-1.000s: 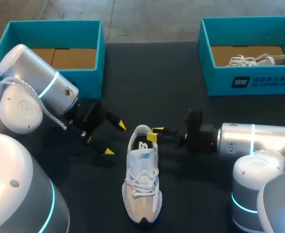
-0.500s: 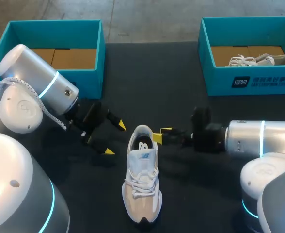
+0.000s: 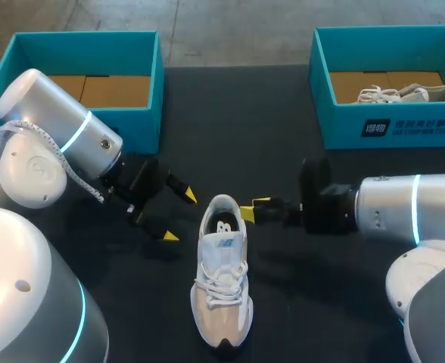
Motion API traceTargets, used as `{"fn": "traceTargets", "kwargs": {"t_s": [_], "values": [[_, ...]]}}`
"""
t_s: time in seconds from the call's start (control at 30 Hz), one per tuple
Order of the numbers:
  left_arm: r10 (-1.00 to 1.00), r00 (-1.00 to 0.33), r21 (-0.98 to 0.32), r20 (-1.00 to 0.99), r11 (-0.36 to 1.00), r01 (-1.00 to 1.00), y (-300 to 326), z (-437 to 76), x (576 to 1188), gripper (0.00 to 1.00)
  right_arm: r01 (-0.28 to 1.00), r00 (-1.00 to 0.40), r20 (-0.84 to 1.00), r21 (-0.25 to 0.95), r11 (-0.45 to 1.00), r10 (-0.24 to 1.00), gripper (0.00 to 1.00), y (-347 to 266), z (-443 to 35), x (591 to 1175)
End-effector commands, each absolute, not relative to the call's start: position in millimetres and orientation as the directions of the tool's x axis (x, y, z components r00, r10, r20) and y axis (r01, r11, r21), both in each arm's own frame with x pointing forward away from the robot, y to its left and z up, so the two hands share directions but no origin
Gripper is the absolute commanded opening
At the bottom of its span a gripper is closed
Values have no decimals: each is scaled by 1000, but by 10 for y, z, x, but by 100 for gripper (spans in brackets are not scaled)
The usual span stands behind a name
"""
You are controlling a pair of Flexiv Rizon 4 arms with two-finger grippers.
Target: Take the shoe out of the shoebox, open the shoe tongue, remove and reinsert the insole, then place the shoe into the shoebox
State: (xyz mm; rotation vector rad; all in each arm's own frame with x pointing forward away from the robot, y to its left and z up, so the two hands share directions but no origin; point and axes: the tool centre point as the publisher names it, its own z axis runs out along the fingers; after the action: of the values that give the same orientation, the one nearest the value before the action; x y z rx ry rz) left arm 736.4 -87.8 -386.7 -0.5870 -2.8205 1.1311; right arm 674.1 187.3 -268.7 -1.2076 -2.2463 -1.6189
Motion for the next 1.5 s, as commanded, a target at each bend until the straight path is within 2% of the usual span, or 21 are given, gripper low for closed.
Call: {"fn": "traceTargets", "kwargs": {"t_s": [0.03,0.1,0.2,0.3,0.33,0.63,1.27,1.37,1.5], "values": [[363,-927,-672,-96,663,329,-877,-3859,7356,100,710,-624,433,662,240,651,47,1941,-2577,6719],[373,-922,-664,-104,664,344,-875,-3834,7354,100,712,-623,420,654,256,660,44,1957,-2543,6704],[397,-912,-643,-103,673,366,-852,-3743,7347,100,719,-616,401,638,276,678,22,1975,-2493,6687],[427,-898,-620,-107,677,396,-802,-3651,7347,100,722,-612,387,630,286,689,10,1988,-2452,6672],[437,-893,-613,-108,678,406,-779,-3621,7349,100,722,-611,385,629,289,692,0,1994,-2444,6669],[533,-837,-558,-125,660,503,-520,-3332,7378,100,733,-603,367,606,310,709,0,2063,-2426,6667],[732,-671,-337,-118,606,721,-28,-3012,7422,100,732,-591,326,600,321,738,0,2267,-2463,6596],[693,-712,-351,-117,642,682,56,-2943,7508,100,732,-591,323,600,322,739,0,2316,-2492,6584],[564,-822,-337,-74,762,553,141,-2891,7618,100,730,-591,322,602,322,739,0,2376,-2533,6573]]}}
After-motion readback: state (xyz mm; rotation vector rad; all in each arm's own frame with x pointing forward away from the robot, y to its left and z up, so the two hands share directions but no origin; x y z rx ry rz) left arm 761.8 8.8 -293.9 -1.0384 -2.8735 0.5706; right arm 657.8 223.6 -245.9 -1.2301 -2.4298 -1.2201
